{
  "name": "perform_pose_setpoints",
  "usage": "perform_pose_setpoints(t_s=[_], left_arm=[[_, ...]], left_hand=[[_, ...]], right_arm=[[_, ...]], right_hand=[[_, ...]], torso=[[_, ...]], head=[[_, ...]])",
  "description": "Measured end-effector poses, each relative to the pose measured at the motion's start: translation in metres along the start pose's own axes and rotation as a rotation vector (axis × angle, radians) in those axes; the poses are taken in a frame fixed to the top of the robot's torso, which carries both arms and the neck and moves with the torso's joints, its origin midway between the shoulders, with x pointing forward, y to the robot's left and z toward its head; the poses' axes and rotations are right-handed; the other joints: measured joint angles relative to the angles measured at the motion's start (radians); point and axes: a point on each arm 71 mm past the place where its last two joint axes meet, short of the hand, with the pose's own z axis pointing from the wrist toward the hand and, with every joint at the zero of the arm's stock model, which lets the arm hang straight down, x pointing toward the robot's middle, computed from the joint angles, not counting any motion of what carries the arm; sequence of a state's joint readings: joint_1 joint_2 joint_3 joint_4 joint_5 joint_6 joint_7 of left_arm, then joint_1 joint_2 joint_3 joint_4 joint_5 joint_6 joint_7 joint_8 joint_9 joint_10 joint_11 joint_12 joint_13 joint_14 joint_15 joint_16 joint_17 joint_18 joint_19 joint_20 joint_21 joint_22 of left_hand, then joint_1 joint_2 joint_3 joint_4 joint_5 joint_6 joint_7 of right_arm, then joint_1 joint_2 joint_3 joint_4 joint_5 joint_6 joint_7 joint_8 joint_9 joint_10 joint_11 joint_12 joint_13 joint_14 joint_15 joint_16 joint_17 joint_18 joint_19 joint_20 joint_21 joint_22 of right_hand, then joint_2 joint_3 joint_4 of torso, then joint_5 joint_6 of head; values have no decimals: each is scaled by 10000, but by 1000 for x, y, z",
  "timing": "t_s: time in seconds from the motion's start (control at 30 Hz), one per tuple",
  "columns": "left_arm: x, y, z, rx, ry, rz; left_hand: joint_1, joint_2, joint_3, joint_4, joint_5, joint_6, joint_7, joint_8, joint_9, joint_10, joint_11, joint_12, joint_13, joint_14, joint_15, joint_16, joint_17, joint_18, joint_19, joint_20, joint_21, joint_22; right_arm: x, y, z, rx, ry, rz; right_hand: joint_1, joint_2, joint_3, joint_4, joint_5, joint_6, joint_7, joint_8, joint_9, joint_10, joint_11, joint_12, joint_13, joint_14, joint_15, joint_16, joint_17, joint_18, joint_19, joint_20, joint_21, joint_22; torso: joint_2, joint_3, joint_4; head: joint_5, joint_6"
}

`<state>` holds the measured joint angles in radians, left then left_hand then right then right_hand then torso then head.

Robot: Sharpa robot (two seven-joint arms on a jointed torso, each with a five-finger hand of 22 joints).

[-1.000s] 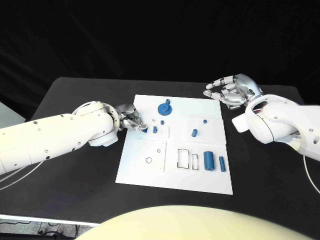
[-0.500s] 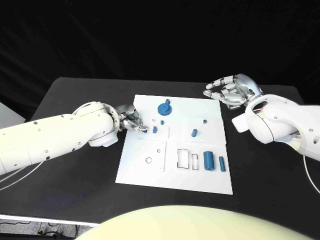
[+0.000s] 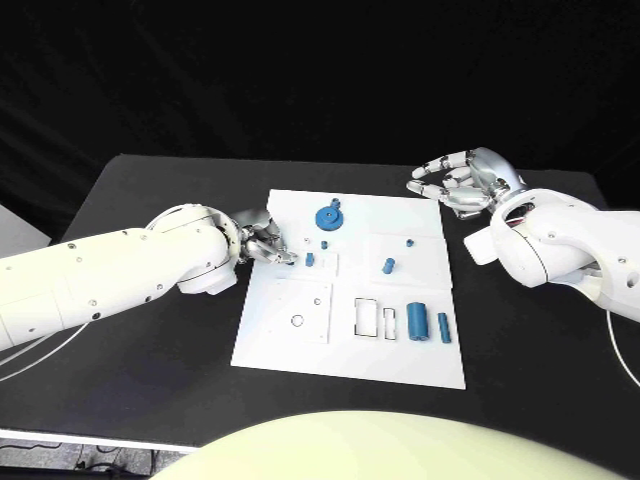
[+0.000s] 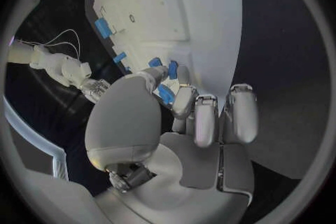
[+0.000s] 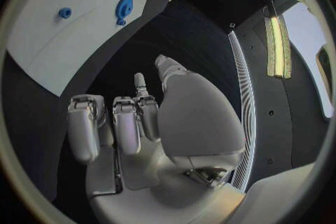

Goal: Assemble the parts on the task board

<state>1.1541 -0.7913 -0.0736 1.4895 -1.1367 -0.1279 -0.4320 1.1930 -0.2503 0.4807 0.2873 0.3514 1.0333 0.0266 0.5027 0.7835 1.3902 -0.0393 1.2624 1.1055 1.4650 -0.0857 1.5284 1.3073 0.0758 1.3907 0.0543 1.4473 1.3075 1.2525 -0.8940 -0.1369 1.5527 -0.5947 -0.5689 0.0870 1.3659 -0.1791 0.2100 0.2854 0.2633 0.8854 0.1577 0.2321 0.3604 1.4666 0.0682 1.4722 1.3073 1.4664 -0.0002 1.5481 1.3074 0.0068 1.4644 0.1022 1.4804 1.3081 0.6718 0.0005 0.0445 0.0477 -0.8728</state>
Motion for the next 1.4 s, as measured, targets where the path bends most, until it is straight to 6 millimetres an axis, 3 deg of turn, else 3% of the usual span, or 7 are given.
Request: perform_pose_setpoints(t_s=[0.2,0.27,0.53,0.97,1.03,1.07,1.4], left_arm=[[0,-2,0,65,-14,-63],[0,-2,0,78,-21,-105],[1,-2,0,106,-13,-362],[3,-5,-1,157,229,-791],[4,-6,-1,161,286,-797],[4,-6,-1,160,320,-796],[6,-6,-1,10,476,-548]], left_hand=[[654,-390,1334,-62,-7,10,-20,2,60,37,-38,0,22,1,-72,0,0,-1,14,15,0,-1],[804,-487,1434,38,289,-107,-12,108,202,36,-39,0,12,1,-72,0,0,0,14,15,0,0],[738,-420,1491,95,939,-242,51,469,618,68,-5,-10,118,1,-71,40,0,0,14,14,0,-1],[250,-396,1532,132,1196,-179,-10,711,865,325,-40,397,691,0,-70,40,0,0,13,14,0,-1],[235,-410,1739,-75,1200,-177,-10,723,872,344,-54,416,750,1,-70,40,0,-17,14,13,0,-1],[235,-410,1739,-75,1201,-176,-10,723,876,346,-56,429,791,1,-70,40,0,-154,13,13,0,-1],[28,-382,1708,-106,1201,-102,-3,851,919,506,-141,677,1104,1,-70,40,0,-158,51,-25,41,-1]], right_arm=[[0,0,0,-1,0,-2],[0,0,0,-2,1,-2],[0,0,0,-1,0,-4],[0,0,0,-1,-1,-8],[0,0,0,-1,0,-9],[0,0,0,-1,0,-9],[-1,0,0,4,-7,-16]], right_hand=[[0,0,0,0,0,0,0,0,0,0,0,0,0,0,0,0,0,0,0,0,0,0],[0,0,0,0,0,0,0,0,0,0,0,0,0,0,0,0,-1,-1,0,0,0,-1],[0,0,0,0,0,0,0,0,0,0,0,0,0,0,0,0,0,-1,0,0,0,-2],[-41,42,28,-28,0,0,0,41,-10,0,0,0,0,0,0,0,7,-1,0,0,0,-4],[-42,42,28,-28,0,0,0,41,-10,0,0,0,0,0,0,0,7,-1,0,0,0,-4],[-41,41,28,-28,0,0,0,41,-10,0,0,0,0,0,0,0,6,-1,0,0,0,-4],[-41,41,28,-28,0,0,0,41,-10,0,0,0,0,0,0,0,5,-1,0,0,0,-5]], torso=[[1,0,2],[2,0,2],[4,0,2],[4,0,1],[4,0,1],[4,0,1],[3,5,1]], head=[[-6,0],[-6,0],[-11,0],[-27,0],[-28,0],[-33,0],[-51,0]])
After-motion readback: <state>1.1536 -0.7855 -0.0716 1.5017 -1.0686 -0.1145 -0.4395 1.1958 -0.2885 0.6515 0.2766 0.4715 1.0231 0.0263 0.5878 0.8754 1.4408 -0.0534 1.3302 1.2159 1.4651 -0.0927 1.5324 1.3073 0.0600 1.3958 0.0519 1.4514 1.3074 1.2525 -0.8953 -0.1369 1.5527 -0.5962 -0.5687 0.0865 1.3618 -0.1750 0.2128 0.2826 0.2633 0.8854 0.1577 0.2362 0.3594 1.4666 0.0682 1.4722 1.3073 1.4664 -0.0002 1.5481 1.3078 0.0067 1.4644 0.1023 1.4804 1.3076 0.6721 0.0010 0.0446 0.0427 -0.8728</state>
